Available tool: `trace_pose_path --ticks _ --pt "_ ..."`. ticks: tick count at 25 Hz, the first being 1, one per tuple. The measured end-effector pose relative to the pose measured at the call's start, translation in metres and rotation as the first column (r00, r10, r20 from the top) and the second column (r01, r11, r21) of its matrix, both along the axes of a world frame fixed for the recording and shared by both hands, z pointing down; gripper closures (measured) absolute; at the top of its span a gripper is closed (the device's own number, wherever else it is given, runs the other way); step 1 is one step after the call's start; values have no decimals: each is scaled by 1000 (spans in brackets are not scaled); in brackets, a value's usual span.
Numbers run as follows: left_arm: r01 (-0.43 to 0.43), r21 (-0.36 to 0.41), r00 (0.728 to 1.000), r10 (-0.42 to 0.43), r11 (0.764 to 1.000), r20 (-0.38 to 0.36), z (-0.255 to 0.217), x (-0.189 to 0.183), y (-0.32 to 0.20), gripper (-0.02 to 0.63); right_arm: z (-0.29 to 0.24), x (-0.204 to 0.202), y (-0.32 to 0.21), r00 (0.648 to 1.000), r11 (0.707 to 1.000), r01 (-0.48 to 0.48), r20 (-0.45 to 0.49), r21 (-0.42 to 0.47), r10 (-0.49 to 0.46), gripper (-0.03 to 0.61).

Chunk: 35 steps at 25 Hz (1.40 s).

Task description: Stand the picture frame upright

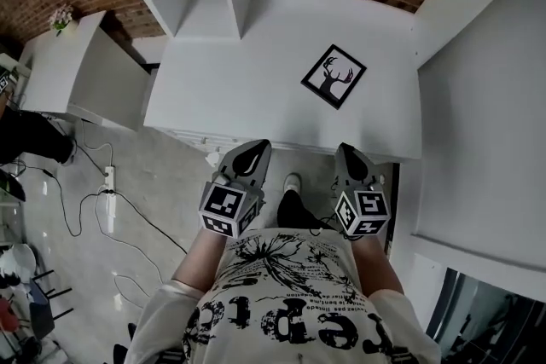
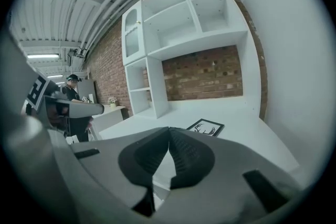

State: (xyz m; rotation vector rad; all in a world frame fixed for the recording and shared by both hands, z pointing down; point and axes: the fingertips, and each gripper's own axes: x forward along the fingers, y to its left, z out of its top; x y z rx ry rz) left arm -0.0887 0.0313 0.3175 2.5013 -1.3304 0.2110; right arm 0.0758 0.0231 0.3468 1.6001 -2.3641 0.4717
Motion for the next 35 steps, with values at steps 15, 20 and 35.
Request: trace_pose_path --ticks 15,20,35 --pt "18 -67 1000 -18 998 1 44 38 -154 607 68 26 -157 990 978 122 -49 -172 -132 574" --pt "-28 -62 999 25 998 -42 66 36 -170 607 107 17 -173 973 943 172 -99 -283 -207 574" --pt "-64 -191 998 59 979 -35 134 14 -185 607 190 -10 -214 797 766 299 -292 -569 -529 472"
